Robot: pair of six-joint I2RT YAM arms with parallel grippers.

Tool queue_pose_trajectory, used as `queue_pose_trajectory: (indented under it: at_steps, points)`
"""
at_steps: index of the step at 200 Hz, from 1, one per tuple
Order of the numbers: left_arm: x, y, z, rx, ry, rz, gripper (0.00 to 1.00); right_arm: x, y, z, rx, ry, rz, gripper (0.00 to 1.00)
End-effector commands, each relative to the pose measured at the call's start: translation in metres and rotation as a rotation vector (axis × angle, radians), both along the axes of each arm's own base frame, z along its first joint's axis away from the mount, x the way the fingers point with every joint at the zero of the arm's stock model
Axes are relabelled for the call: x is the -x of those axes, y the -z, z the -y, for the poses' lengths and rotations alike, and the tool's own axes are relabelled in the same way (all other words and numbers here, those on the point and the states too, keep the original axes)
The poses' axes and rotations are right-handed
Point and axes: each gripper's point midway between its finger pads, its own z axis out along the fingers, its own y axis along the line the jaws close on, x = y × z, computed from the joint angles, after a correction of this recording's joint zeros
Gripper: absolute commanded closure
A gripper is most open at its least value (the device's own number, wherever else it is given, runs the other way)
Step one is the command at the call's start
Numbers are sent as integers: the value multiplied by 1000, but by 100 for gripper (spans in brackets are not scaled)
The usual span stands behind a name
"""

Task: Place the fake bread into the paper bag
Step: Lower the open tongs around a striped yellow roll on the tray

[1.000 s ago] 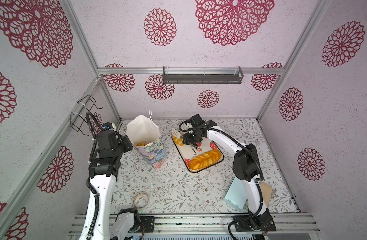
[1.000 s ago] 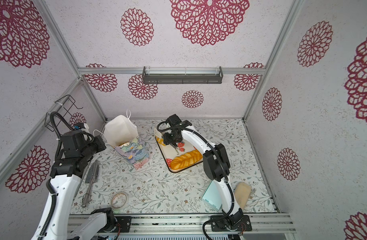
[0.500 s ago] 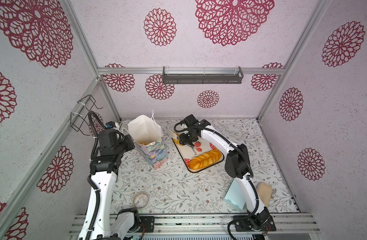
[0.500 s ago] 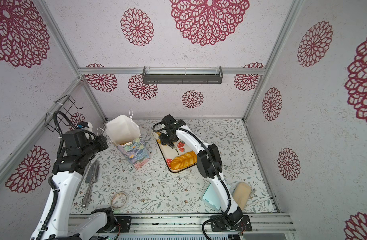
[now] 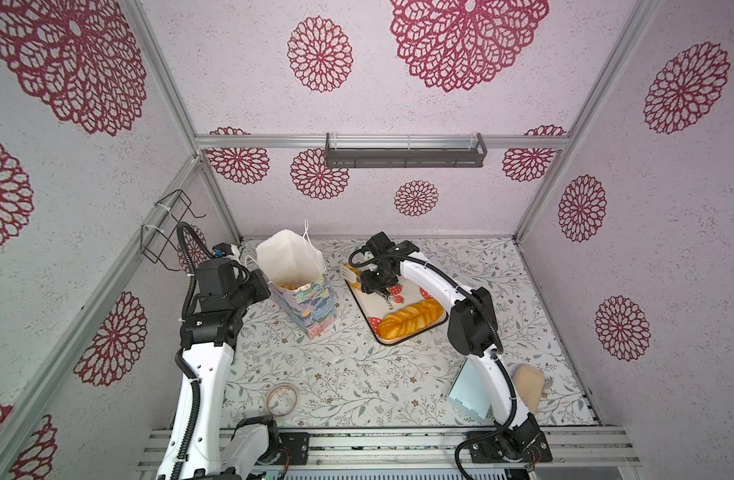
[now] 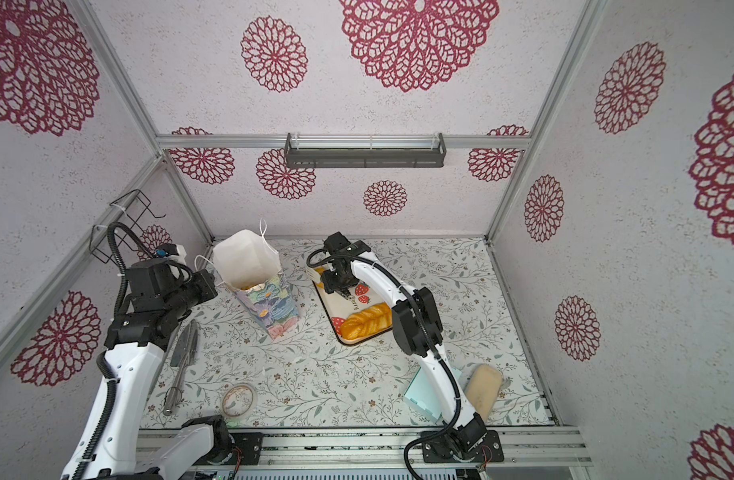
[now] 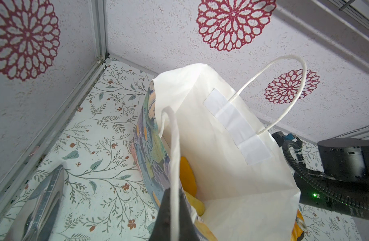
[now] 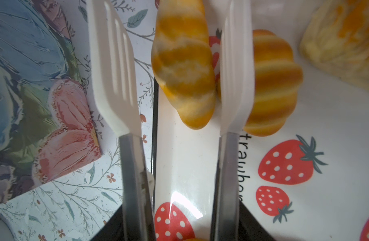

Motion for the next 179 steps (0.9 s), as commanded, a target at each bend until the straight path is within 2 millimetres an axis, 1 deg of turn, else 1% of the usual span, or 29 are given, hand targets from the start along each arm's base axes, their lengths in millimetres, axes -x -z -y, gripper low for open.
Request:
queue_pose_trajectory:
  at_steps: [1, 92, 128, 152, 179]
  points:
    - [-2, 2, 0, 15, 0, 7, 100, -5, -13, 0, 15, -15, 50, 40]
    - [-3, 3, 0, 20, 0, 5, 100, 2, 0, -1, 70, -50, 45, 42]
    - [-3, 3, 0, 22, 1, 4, 99, 6, -2, -5, 79, -65, 53, 43]
    - [-3, 6, 0, 26, 1, -5, 99, 6, -2, -3, 88, -64, 61, 44]
    - [-3, 5, 0, 27, 2, -3, 99, 5, -8, -1, 90, -57, 78, 46]
